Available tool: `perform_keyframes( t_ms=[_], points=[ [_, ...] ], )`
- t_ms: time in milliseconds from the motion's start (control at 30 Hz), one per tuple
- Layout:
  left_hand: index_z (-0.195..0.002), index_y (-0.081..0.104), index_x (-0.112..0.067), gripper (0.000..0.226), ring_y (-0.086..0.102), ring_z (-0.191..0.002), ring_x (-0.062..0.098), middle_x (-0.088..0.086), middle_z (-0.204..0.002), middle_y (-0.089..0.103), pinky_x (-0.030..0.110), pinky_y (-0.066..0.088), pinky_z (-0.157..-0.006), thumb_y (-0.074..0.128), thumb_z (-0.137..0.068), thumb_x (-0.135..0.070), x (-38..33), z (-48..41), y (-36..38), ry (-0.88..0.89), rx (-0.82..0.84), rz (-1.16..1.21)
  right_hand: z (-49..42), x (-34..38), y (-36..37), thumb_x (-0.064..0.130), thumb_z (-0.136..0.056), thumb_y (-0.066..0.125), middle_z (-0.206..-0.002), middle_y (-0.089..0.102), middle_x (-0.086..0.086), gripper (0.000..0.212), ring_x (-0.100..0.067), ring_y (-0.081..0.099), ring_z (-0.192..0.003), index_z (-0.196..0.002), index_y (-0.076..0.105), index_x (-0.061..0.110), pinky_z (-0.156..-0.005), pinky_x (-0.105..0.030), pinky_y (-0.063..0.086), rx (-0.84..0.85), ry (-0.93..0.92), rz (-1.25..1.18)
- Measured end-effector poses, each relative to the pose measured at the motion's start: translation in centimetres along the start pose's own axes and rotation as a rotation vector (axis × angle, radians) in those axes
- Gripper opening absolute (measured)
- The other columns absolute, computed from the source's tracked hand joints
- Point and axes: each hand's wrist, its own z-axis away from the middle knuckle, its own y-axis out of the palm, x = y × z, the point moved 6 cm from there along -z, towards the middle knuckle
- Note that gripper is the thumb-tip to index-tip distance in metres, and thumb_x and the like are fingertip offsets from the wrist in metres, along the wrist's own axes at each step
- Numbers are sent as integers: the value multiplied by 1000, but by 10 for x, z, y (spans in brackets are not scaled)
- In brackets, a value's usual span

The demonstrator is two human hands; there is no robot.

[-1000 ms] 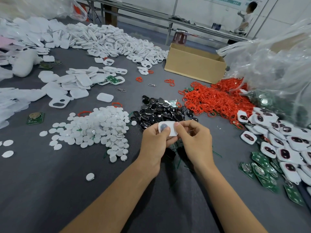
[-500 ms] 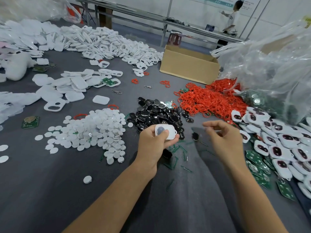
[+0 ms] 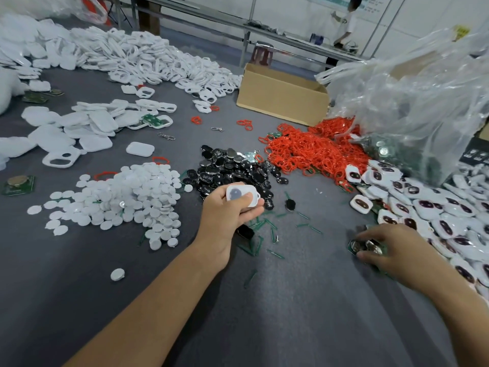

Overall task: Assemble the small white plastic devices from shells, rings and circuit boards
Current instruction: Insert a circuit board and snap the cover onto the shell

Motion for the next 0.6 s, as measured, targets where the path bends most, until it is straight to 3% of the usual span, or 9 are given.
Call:
perform_keyframes(
  t_ms=[100,200,267,333,433,500,600],
  points=[
    [-116,59,5,23,74,-85,24,23,-110,67,25,59,-70,56,-93,6,1,0,0,-4,9,-15,1,2,3,13,-70,82,-99,68,-7,26,-25,59,-95,-95,74,13,-71,-27,30,-35,32,-37],
    [-117,58,4,24,74,-85,24,24,-111,67,26,59,-71,56,-93,6,2,-1,0,-6,9,-24,-1,6,-2,8,-67,83,-77,65,3,24,-21,61,-82,-74,66,22,-65,-28,33,-57,29,-153],
    [-118,58,4,25,74,-84,24,24,-113,65,26,60,-71,56,-93,7,2,-1,0,-9,10,-32,-2,13,-8,5,-66,84,-67,64,11,29,-8,62,-71,-66,62,23,-61,-13,36,-131,-2,-275],
    [-117,58,2,25,74,-83,23,23,-115,64,25,60,-71,54,-93,8,2,-1,2,-5,18,-46,-5,28,-18,5,-66,84,-63,63,12,29,2,57,-61,-64,62,24,-60,-6,36,-231,-55,-407],
    [-116,58,1,22,74,-82,23,23,-115,63,26,60,-71,52,-95,6,3,-1,4,-6,23,-61,-11,63,-27,9,-66,84,-57,55,8,30,-5,47,-54,-65,61,29,-54,-12,33,-355,-190,-561],
    [-114,58,2,18,73,-80,24,25,-111,65,28,61,-70,49,-99,-3,3,-2,4,-25,17,-19,-16,90,-27,6,-67,83,-58,54,9,32,-6,45,-52,-68,62,30,-53,-12,33,-396,-288,-646],
    [-109,59,4,28,73,-76,24,20,-96,68,32,62,-69,45,-103,-20,3,-3,3,-50,2,88,-20,123,-18,-10,-68,76,-78,64,3,34,-9,56,-61,-74,66,22,-62,-22,48,-407,-406,-787]
  ],
)
